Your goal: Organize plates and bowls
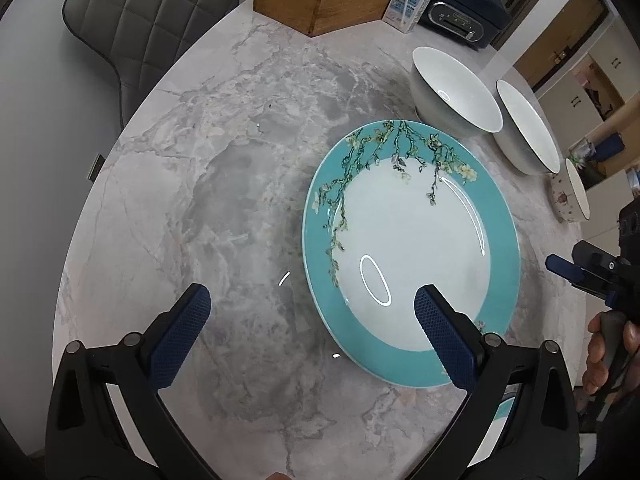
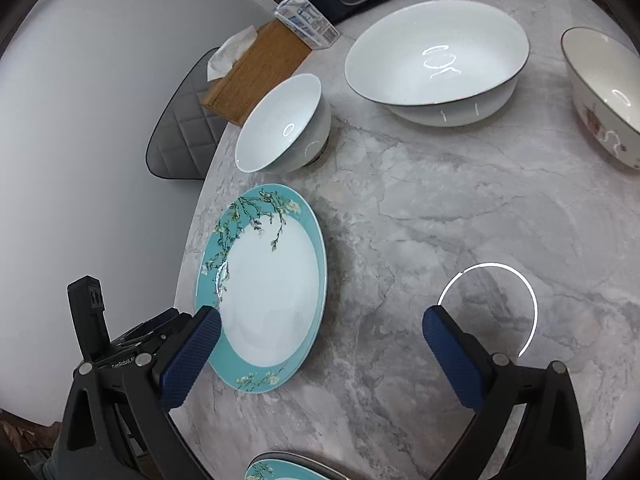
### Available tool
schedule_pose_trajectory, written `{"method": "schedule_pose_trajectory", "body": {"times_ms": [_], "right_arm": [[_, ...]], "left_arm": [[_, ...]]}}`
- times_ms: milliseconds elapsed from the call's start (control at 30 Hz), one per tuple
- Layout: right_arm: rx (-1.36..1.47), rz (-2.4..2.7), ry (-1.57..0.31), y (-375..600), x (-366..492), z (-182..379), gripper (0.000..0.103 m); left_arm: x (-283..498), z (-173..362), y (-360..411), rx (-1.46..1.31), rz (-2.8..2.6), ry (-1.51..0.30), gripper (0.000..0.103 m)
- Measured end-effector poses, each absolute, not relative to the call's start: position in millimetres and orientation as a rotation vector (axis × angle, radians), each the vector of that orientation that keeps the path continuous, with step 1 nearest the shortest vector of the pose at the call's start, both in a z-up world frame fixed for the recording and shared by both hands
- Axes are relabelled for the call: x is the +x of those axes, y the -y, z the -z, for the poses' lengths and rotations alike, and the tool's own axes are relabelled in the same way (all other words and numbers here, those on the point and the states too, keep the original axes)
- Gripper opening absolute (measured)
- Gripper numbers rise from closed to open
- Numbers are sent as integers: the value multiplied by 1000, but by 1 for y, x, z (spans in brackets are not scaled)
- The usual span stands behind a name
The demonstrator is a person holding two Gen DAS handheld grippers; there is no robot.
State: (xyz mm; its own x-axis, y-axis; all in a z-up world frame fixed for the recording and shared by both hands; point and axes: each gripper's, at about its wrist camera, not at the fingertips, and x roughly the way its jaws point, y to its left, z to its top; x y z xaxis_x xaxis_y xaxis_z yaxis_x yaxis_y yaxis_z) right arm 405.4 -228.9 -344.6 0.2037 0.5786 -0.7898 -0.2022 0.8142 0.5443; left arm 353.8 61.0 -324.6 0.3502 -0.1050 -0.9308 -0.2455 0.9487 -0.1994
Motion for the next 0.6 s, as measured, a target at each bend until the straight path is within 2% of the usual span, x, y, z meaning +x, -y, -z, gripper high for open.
{"method": "schedule_pose_trajectory", "body": {"times_ms": [33, 133, 200, 300, 367, 433, 500, 567, 600], "right_arm": [[359, -567, -1271, 226, 410, 350, 100], [335, -581, -1296, 216, 420, 362, 82], [304, -573, -1321, 209, 423, 370, 65], [290, -575, -1340, 202, 425, 377, 58], [282, -578, -1347, 199, 426, 381, 53], [275, -575, -1350, 196, 428, 383, 50], [274, -574, -1350, 194, 429, 383, 50], [261, -574, -1349, 192, 429, 383, 50], [250, -578, -1351, 190, 429, 383, 50]], "left_arm": [[358, 329, -63, -338, -93, -1235, 102], [366, 339, -69, -354, -104, -1265, 102], [372, 342, -70, -343, -121, -1275, 101], [378, 346, -68, -319, -130, -1290, 101], [380, 348, -64, -299, -115, -1299, 89], [383, 352, -61, -273, -125, -1321, 55], [385, 356, -62, -286, -124, -1334, 40], [385, 357, -63, -301, -116, -1327, 38], [385, 357, -63, -306, -101, -1324, 33]]}}
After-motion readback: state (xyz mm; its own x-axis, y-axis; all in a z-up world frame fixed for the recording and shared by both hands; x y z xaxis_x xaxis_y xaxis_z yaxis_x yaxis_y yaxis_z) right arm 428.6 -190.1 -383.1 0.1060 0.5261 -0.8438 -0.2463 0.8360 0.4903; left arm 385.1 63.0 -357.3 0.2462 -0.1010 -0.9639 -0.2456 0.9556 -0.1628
